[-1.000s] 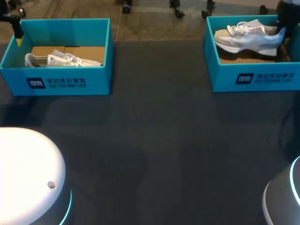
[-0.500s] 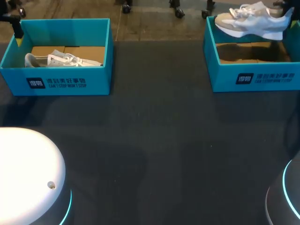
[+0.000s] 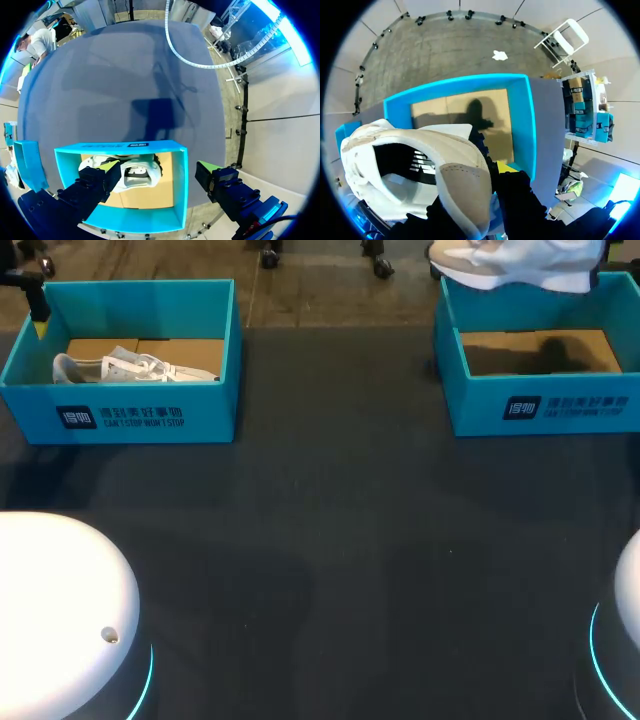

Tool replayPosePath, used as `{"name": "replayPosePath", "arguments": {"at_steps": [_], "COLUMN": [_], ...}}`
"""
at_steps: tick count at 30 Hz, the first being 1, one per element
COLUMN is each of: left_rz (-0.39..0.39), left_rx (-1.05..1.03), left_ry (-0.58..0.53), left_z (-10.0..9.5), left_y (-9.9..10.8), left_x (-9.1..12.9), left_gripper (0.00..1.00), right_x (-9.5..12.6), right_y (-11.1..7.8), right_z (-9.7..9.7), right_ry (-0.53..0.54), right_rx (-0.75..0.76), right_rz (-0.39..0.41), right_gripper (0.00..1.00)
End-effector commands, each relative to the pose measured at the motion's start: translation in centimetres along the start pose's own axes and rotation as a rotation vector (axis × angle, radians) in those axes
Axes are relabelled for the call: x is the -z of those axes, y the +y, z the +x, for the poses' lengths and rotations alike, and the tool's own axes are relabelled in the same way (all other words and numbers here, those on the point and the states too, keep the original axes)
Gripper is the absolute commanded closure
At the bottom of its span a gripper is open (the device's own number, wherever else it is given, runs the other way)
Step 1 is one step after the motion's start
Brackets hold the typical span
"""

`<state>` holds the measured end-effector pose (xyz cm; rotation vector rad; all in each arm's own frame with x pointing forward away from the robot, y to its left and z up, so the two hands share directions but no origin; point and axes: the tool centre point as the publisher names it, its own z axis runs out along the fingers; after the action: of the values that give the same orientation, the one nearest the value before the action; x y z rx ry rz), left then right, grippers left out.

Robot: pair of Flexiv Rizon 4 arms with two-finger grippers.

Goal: Take the shoe out of the shoebox, open the shoe tongue, remove and reinsert the insole, then place the shoe into the shoebox

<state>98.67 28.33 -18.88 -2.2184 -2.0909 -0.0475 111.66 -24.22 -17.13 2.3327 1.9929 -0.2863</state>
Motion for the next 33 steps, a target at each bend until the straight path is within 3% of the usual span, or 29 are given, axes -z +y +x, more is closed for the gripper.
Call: {"name": "replayPosePath", "arguments": {"at_steps": [1,17,33], "left_rz": [-0.002,-0.002,-0.002], "left_rx": [0.0,0.0,0.0], "left_ry": [0.002,0.002,0.002], "left_z": [0.0,0.0,0.0], "left_y": [-0.1,-0.1,-0.1], "left_x": [0.0,0.0,0.0], "left_gripper": [0.0,0.0,0.0], "right_x": [3.7,3.4,3.2], "right_y": [-7.3,-17.3,-17.9], "right_z": [1.4,6.5,7.0], "right_ry": [-0.025,0.002,0.004], "right_rx": [-0.003,-0.016,-0.017], "right_rz": [-0.214,-0.303,-0.31], "right_gripper": [1.0,1.0,1.0]}}
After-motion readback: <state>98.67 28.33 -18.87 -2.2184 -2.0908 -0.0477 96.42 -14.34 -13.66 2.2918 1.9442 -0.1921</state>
